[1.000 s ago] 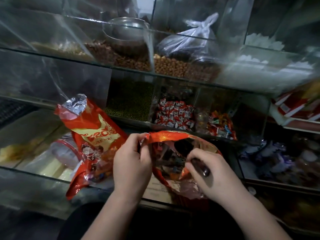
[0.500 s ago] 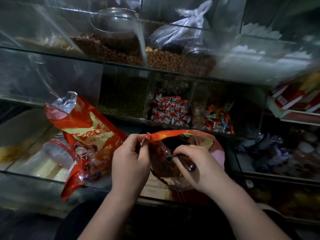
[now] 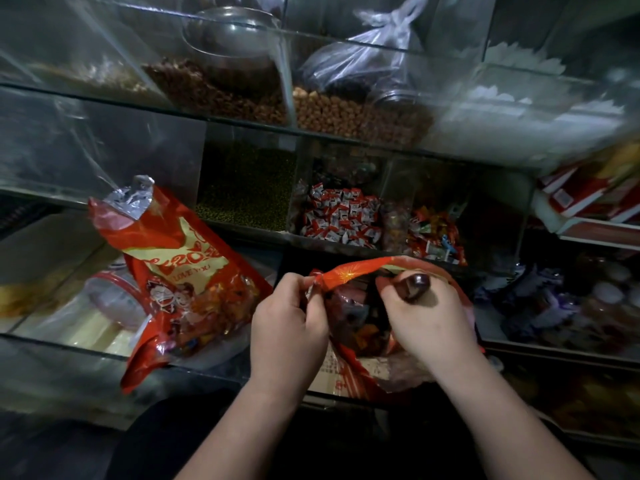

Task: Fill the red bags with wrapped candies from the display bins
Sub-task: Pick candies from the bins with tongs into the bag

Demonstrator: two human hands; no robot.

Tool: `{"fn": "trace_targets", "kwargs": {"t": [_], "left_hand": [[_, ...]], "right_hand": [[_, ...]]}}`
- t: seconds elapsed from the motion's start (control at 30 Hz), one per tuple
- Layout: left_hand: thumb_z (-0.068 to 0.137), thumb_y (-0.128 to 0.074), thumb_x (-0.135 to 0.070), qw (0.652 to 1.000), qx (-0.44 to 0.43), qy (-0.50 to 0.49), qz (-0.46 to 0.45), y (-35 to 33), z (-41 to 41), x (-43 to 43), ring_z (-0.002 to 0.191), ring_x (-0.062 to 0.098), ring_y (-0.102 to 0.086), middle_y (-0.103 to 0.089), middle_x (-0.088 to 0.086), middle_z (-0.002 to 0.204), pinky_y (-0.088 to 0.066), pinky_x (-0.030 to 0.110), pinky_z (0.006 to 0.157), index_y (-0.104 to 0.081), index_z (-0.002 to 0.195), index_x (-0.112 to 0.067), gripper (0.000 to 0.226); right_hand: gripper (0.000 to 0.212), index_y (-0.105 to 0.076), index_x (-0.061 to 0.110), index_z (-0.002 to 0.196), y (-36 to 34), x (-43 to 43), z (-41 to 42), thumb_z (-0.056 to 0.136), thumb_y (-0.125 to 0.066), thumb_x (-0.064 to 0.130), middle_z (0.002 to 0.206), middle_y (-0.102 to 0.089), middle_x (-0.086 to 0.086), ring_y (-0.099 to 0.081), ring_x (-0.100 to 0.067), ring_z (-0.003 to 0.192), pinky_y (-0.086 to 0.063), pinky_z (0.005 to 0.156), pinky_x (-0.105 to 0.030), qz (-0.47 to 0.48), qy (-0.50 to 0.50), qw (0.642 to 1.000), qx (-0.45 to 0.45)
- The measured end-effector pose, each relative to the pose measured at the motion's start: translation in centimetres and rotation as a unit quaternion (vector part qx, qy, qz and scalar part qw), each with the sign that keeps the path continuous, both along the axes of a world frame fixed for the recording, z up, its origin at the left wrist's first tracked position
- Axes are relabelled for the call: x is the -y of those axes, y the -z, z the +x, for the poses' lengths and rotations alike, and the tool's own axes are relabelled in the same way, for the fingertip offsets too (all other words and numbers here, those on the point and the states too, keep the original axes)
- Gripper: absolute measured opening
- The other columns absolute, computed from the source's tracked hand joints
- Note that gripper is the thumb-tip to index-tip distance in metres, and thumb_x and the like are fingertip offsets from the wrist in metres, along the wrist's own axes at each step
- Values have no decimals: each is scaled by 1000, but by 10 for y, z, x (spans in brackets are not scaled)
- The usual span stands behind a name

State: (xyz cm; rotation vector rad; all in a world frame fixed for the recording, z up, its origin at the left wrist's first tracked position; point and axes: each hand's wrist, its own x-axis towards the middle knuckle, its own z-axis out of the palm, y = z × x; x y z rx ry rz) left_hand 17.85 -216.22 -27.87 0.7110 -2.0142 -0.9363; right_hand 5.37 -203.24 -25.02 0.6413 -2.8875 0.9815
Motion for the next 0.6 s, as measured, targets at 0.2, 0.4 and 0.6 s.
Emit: {"fn": "trace_targets", "kwargs": {"t": [0.2,0.4,0.6], "left_hand": [[91,-62,-14,1000,-2,-11,6,-1,5,7,56,7,-57,-55,-10,60,-38,21,44,-53,77,-28,22],[89,-64,-15,999,-5,6,34,2,8,3,49,3,-57,-63,-18,74,-32,11,42,-56,92,-32,19],[92,-61,-10,998,0,29,55,-2,6,4,46,3,-58,-65,-14,63,-42,17,43,-66,125,-25,37]], "right_hand": [[29,-71,23,72,4,-3,11,95,-68,41,76,-70,14,-64,3,75,-45,62,-12,-111,-73,990,52],[14,-67,28,82,5,-17,15,93,-67,37,71,-66,10,-61,-5,71,-52,62,-26,47,-134,987,-70],[29,-64,30,67,14,-5,7,88,-68,50,56,-63,10,-59,-6,50,-46,47,-25,-45,-4,999,-20]]}}
